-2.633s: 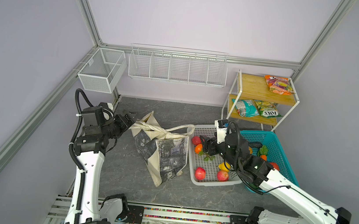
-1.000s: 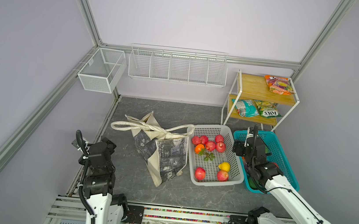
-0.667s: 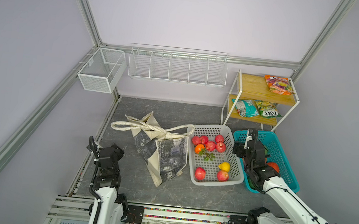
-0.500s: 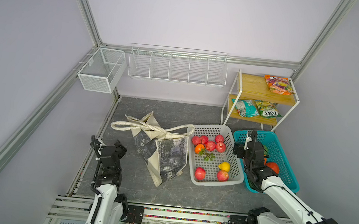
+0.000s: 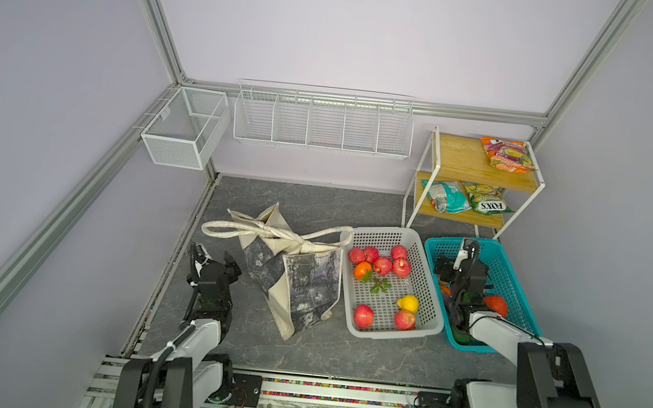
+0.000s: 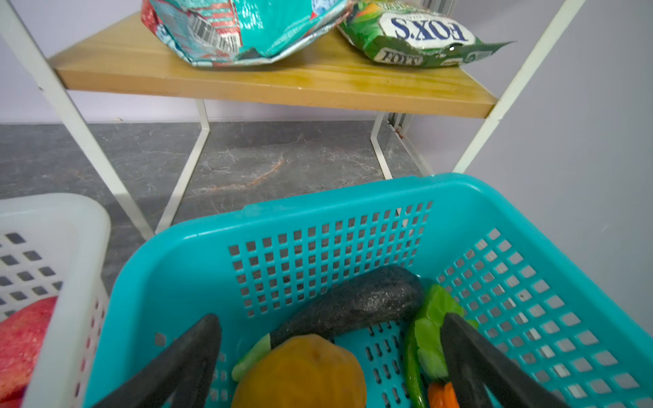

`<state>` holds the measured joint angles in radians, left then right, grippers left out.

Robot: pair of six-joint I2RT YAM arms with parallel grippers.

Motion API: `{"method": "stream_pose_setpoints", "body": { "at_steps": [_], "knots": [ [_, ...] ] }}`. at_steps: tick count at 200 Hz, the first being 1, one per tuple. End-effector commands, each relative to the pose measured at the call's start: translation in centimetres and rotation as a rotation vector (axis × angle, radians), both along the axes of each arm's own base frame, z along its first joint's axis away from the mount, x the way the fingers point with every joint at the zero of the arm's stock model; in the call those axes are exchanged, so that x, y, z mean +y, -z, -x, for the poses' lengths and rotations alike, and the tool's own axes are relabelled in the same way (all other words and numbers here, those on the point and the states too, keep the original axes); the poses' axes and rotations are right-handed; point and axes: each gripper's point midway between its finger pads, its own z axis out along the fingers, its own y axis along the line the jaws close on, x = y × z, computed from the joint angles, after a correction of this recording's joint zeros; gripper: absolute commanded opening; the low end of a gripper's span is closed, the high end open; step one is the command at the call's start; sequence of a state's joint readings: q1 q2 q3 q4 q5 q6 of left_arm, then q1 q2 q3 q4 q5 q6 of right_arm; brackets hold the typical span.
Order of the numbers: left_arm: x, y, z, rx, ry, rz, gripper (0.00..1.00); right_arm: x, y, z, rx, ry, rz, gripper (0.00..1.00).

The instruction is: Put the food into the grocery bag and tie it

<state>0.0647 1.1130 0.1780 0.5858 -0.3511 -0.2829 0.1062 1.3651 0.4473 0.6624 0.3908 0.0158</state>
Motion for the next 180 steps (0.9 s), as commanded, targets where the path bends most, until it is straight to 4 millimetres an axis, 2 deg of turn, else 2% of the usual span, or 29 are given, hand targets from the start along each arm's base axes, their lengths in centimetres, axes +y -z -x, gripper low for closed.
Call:
{"method": "stream_pose_setpoints", "body": {
  "at_steps": [1, 25, 42, 67, 76, 84, 97, 103, 110, 114, 119, 139, 150, 180],
  "knots": [
    [0.1, -4.0, -2.7, -0.159, 0.001, -0.022, 0.86, 0.4, 2.0, -0.3, 0.046, -0.056, 0.050, 0.99],
    [0.0, -2.9, -4.1, -0.133, 0.023, -0.038, 0.86, 0.5, 3.0, -0.7, 0.047, -0.065, 0.055, 0.99],
    [-0.5, -3.2, -4.7, -0.192, 0.064, -0.077, 0.88, 0.5, 3.2, -0.8, 0.061, -0.080, 0.030, 0.99],
    [-1.3, -2.8, -5.3, -0.146, 0.116, -0.062, 0.90, 0.4, 3.8, -0.7, 0.057, -0.126, -0.031, 0.99],
    [-2.0, -2.8, -5.7, -0.130, 0.159, -0.069, 0.90, 0.4, 4.3, -0.5, 0.034, -0.147, -0.041, 0.99],
    [-2.7, -2.4, -6.0, -0.115, 0.205, -0.076, 0.90, 0.6, 4.0, -0.5, -0.004, -0.157, -0.037, 0.99],
    [-3.6, -1.3, -6.6, -0.103, 0.268, -0.081, 0.90, 0.9, 4.3, -0.4, 0.044, -0.176, -0.042, 0.98],
    [-3.9, -1.4, -7.0, -0.133, 0.284, -0.105, 0.91, 0.8, 4.3, -0.5, 0.032, -0.174, -0.041, 0.98],
    [-4.0, -1.6, -7.2, -0.164, 0.288, -0.113, 0.92, 0.8, 4.2, -0.5, 0.026, -0.173, -0.041, 0.96],
    [-4.0, -1.4, -7.2, -0.142, 0.289, -0.108, 0.92, 0.9, 4.3, -0.5, 0.033, -0.174, -0.042, 0.90],
    [-4.1, -1.3, -7.3, -0.108, 0.295, -0.105, 0.92, 0.9, 4.3, -0.5, 0.043, -0.174, -0.045, 0.89],
    [-4.2, -1.1, -8.0, -0.071, 0.297, -0.109, 0.94, 0.8, 4.3, -0.5, 0.040, -0.174, -0.045, 0.89],
    [-4.4, -1.1, -8.2, -0.081, 0.284, -0.133, 1.00, 0.9, 4.3, -0.5, 0.035, -0.174, -0.044, 0.89],
    [-4.4, -1.1, -8.2, -0.074, 0.283, -0.137, 0.99, 0.8, 4.3, -0.5, 0.040, -0.175, -0.044, 0.89]
  ]
}}
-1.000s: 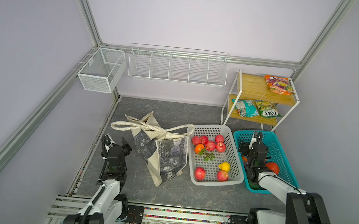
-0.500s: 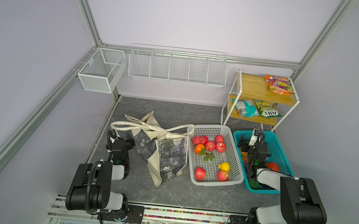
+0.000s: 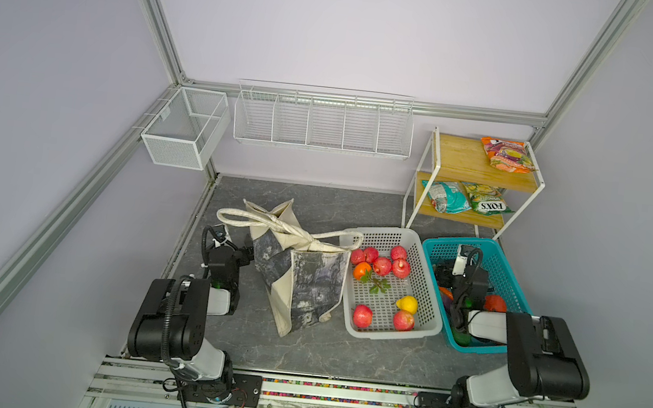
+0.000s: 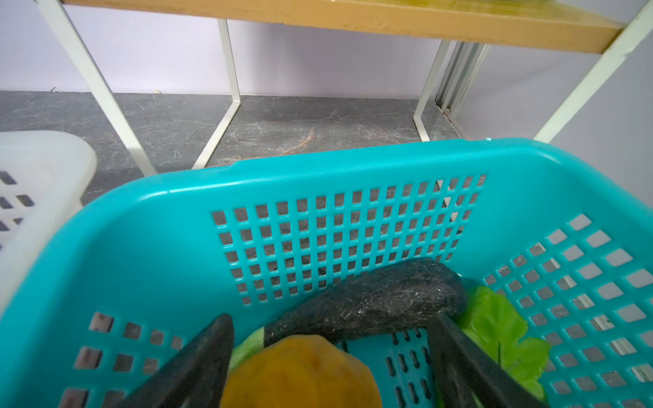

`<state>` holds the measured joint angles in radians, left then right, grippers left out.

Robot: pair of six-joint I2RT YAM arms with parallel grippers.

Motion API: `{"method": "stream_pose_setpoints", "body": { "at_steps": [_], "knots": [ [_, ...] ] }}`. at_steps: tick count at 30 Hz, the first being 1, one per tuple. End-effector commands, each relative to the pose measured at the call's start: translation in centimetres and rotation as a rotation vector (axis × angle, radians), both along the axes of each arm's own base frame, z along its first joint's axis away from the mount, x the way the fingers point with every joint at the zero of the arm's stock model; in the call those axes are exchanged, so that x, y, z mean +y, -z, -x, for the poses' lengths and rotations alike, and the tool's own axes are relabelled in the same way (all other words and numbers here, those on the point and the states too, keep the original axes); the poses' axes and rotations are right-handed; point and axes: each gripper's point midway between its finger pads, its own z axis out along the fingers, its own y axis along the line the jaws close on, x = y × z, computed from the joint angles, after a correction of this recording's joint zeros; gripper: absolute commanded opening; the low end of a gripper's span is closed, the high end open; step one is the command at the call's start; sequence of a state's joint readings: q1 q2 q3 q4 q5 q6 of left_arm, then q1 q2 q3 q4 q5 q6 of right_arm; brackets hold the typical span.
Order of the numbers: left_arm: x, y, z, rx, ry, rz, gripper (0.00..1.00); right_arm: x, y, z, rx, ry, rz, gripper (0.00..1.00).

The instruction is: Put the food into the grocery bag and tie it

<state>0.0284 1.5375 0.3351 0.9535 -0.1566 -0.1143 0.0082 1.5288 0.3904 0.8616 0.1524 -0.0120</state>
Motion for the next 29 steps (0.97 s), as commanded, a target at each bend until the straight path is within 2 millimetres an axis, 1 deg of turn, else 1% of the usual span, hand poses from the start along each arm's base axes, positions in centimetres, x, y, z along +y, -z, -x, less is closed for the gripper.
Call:
{"method": "stream_pose_setpoints", "body": {
  "at_steps": [1, 29],
  "knots": [
    [-0.28, -0.86, -0.52, -0.024, 0.014, -0.032, 0.99, 0.65, 0.18, 0.12, 0.008, -0.040, 0.008, 0.89],
    [-0.55, -0.80, -0.68, -0.017, 0.024, -0.036, 0.99, 0.65, 0.21, 0.06, 0.010, -0.041, 0.008, 0.89]
  ]
}}
